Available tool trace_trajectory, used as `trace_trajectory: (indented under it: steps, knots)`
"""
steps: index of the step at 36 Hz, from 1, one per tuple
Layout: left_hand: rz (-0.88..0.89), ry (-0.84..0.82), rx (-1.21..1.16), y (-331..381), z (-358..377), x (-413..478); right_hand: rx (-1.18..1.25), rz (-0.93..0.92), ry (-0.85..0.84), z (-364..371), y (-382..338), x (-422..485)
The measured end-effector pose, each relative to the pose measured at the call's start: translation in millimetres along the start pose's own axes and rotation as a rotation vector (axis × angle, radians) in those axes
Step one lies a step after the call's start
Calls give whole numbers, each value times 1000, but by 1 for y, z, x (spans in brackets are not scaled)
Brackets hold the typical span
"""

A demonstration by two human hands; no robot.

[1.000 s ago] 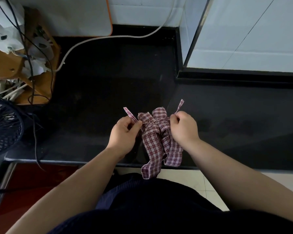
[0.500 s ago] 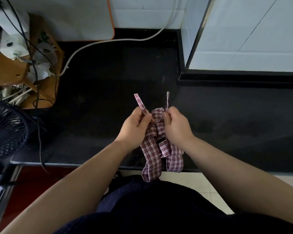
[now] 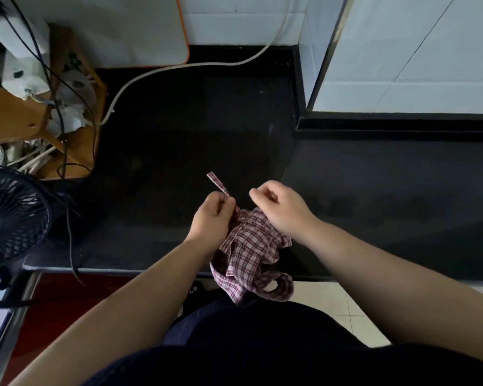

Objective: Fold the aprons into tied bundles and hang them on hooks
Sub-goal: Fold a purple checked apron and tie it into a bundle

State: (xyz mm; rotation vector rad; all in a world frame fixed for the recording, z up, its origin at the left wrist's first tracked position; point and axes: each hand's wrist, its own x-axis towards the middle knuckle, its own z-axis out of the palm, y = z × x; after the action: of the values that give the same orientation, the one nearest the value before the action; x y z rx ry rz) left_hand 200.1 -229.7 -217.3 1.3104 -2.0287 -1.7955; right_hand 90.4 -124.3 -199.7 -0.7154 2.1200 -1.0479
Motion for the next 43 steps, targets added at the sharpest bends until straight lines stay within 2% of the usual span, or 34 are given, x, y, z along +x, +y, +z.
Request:
trace_trajectory:
  steps: [3,6,10,17,20,28,35,43]
  knots:
    - [-50,3,-102,-4,-3,4,2,-82,-61,2,3,-6]
    - [-99,-9,-182,-10,-1,7,-123,-191,-123,0,11,-10]
    - [-143,-32,-323,-7,2,12,-238,-271,-45,-10,17,-2]
    - [-89,-94,-236,0,15,12,-358,-256,-55,-33,9,1]
    - [-89,-111,-207,0,21,10,-324,-192,-92,-38,11,-4]
    - [-164,-108,-310,5,30,8,-158,-28,-214,-50,2,-15]
    - [-157,-64,-358,17,35,6,-264,-108,-173,-46,-3,-18]
    - [-239,-154,-467,30,31,3,-428,-218,-84,-37,0,-22]
